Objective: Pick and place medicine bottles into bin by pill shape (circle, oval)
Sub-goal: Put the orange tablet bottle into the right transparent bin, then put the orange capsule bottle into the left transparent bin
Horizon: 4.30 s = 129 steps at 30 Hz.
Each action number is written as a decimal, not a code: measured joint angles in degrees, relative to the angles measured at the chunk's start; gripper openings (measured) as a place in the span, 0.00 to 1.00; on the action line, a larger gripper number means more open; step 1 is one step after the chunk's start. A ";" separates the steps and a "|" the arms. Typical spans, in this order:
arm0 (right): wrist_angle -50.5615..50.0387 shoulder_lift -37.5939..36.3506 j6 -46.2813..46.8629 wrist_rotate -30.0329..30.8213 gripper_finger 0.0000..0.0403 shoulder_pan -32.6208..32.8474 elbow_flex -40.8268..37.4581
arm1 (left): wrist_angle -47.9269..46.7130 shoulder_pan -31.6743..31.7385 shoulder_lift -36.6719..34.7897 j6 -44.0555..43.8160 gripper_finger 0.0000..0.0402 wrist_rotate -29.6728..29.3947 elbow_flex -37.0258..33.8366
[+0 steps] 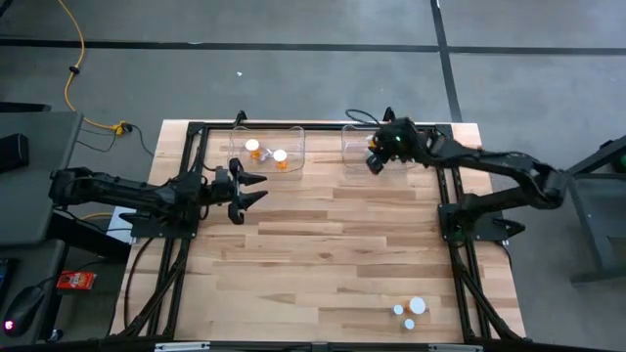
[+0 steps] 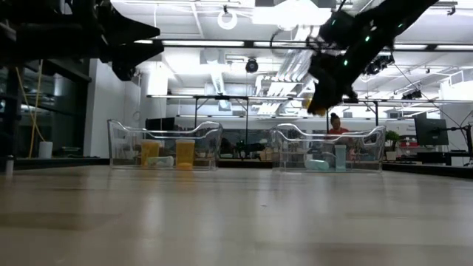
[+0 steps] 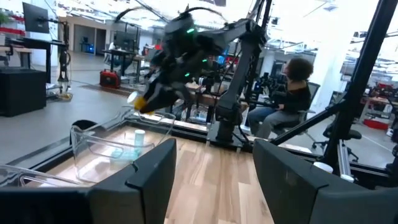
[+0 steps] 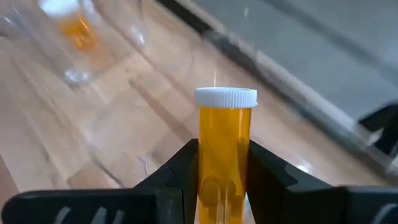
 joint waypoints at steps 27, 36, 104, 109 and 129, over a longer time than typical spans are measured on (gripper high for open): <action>7.97 18.37 5.29 -12.07 0.38 -4.70 1.84 | -0.15 0.00 0.04 -0.01 0.50 -0.09 0.04; 3.14 10.04 0.27 -9.80 0.55 -3.91 1.76 | -0.36 0.00 0.04 0.01 0.50 -0.07 0.04; -21.86 3.65 53.38 20.16 0.64 78.92 7.24 | 0.07 -0.02 0.04 0.11 0.50 0.92 0.15; -25.42 3.90 63.21 12.92 0.77 79.01 7.24 | 0.09 -0.01 0.04 -3.74 0.50 0.81 0.15; -41.49 21.05 89.88 5.35 0.80 88.63 25.50 | 0.07 -3.20 0.07 -7.23 0.50 0.67 0.15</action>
